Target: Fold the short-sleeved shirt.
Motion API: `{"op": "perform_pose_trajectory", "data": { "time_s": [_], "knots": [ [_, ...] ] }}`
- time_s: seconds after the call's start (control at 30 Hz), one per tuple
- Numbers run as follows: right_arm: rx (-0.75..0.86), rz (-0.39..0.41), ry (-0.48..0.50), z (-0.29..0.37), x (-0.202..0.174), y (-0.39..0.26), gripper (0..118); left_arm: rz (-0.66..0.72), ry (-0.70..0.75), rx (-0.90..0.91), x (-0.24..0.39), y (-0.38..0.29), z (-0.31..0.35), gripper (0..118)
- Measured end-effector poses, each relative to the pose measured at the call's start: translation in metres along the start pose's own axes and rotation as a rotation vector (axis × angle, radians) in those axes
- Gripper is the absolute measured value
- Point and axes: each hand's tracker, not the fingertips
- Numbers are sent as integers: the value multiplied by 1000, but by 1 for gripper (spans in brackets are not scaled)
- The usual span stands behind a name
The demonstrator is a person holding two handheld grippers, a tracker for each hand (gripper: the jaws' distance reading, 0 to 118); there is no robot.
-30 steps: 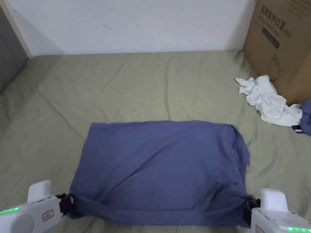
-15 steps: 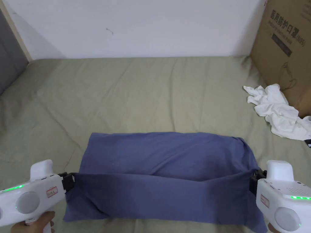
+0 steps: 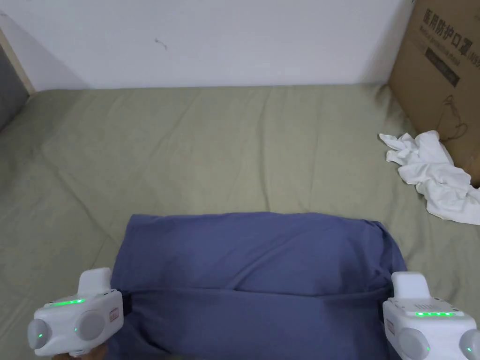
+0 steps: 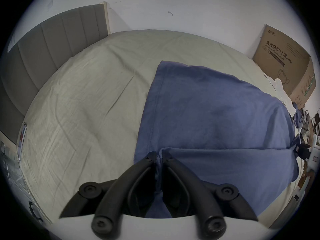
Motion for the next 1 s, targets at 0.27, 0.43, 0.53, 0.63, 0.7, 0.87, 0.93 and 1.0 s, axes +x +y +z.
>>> {"op": "perform_pose_trajectory", "data": {
  "time_s": [0.27, 0.43, 0.53, 0.63, 0.7, 0.87, 0.93, 1.0],
  "knots": [
    [243, -86, 58, 87, 15, 19, 90, -5, -39, 169, 8, 2, 75, 89],
    [429, -166, 115, 168, 24, 18, 116, 28, -95, 319, 6, -6, 146, 118],
    [529, -172, 125, 204, 24, 7, 118, 18, -79, 394, 5, -15, 183, 118],
    [560, -166, 140, 234, 22, -7, 118, 17, -90, 435, 2, -27, 209, 118],
    [588, -168, 143, 249, 19, -18, 118, 14, -96, 452, 3, -36, 222, 118],
    [576, -130, 117, 271, 6, -40, 115, -29, -73, 502, 12, -56, 240, 118],
    [584, -126, 123, 273, 4, -48, 73, -43, -62, 536, 16, -64, 247, 108],
    [581, -134, 105, 277, -3, -52, 12, -44, -88, 575, 18, -73, 254, 58]
  ]
}}
